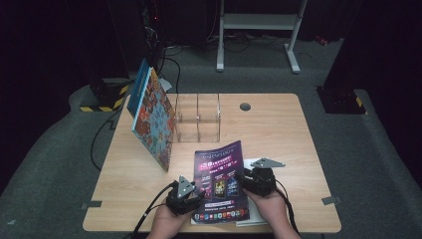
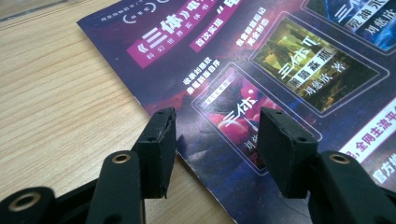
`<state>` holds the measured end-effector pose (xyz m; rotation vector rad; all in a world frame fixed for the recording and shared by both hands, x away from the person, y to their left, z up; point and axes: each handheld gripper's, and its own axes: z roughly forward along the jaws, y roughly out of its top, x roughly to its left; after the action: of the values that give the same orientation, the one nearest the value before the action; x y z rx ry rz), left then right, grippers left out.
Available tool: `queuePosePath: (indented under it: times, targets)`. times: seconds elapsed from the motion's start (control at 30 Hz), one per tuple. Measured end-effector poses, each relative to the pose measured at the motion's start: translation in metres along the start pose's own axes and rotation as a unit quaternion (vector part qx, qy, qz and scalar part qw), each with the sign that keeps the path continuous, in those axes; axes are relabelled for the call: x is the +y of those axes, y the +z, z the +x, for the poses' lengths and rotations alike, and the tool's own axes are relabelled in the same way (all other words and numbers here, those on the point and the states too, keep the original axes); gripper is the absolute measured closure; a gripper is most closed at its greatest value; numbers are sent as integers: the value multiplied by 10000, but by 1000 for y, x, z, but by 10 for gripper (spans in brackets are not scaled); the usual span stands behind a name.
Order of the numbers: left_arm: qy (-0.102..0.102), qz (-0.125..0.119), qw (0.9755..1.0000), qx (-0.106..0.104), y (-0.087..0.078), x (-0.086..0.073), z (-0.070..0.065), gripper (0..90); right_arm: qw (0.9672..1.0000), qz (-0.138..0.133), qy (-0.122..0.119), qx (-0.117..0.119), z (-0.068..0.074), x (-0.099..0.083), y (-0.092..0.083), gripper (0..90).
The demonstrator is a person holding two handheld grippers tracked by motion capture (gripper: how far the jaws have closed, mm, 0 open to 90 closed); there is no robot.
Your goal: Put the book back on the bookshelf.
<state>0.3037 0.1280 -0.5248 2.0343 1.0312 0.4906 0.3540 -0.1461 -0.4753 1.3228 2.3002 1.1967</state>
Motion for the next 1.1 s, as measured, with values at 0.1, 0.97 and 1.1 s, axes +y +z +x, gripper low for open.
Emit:
queuePosePath:
  times: [0.1, 0.97, 1.1]
  targets:
    - [191, 63, 9996, 194, -1, 2, -4, 479, 9999, -66, -76, -26, 8, -3, -6, 662]
    - [-554, 125, 9983, -130, -3, -2, 9, 458, 9996, -158, 241, 49, 0, -9, -2, 600]
    - [-403, 65, 9992, -6, -4, -3, 5, 476, 9993, -335, 160, 101, 2, -15, -7, 646]
